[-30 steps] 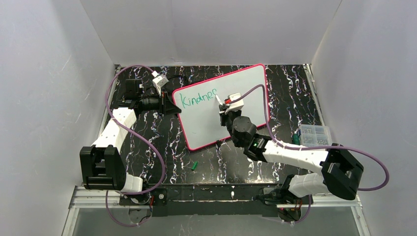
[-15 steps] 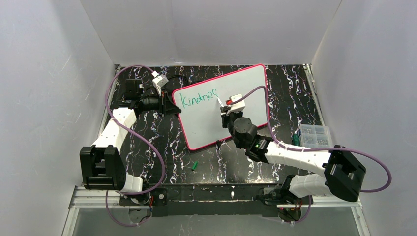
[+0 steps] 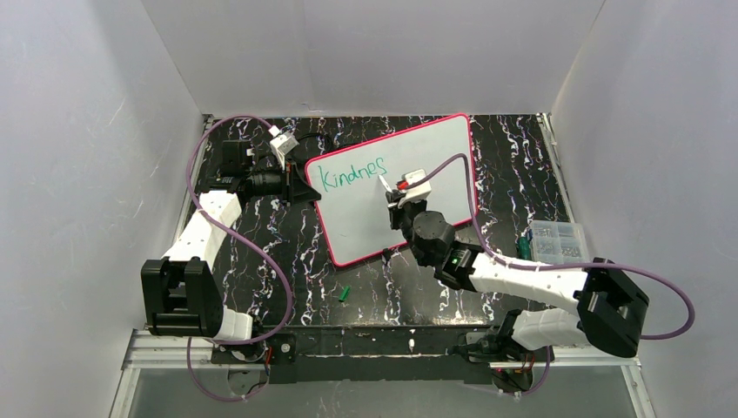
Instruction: Write a sentence on the whiteboard
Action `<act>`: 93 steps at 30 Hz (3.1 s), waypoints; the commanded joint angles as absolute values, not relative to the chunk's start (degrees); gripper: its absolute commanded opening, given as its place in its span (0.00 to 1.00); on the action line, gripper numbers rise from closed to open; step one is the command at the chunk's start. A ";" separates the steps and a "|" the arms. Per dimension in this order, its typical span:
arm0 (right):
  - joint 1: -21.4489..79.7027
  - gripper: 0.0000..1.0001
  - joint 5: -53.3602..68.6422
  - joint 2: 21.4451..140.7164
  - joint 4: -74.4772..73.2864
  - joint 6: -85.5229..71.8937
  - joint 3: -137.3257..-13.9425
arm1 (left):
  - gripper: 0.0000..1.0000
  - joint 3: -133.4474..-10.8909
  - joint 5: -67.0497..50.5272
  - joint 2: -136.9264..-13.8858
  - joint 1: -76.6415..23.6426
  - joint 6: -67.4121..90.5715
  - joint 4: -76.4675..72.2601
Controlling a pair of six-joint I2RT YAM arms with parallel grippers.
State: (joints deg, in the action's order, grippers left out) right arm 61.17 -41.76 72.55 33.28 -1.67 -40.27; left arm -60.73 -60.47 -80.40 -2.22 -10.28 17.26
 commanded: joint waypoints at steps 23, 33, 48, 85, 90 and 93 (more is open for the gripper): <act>56.82 0.01 -43.62 75.32 42.57 6.68 -46.15 | 0.00 -61.96 -57.30 -78.51 -2.46 -14.24 18.28; 56.51 0.01 -41.62 75.92 41.58 4.99 -45.46 | 0.00 -62.05 -57.22 -78.58 -2.47 -14.24 18.37; 57.11 0.01 -42.78 72.52 37.03 0.35 -40.61 | 0.00 -62.13 -57.22 -78.65 -2.47 -14.37 18.46; 59.64 0.01 -42.83 69.20 34.06 -2.09 -38.42 | 0.00 -62.09 -57.39 -78.40 -2.48 -14.15 18.37; 59.94 0.01 -43.22 65.20 34.00 -0.64 -38.51 | 0.00 -62.14 -57.30 -78.31 -2.51 -14.16 18.37; 59.86 0.01 -45.32 64.40 32.67 1.12 -39.52 | 0.00 -62.09 -57.30 -78.27 -2.51 -14.16 18.39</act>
State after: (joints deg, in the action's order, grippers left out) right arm 59.77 -42.94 66.67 32.45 -1.54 -38.20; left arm -60.82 -60.45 -80.36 -2.22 -10.46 17.61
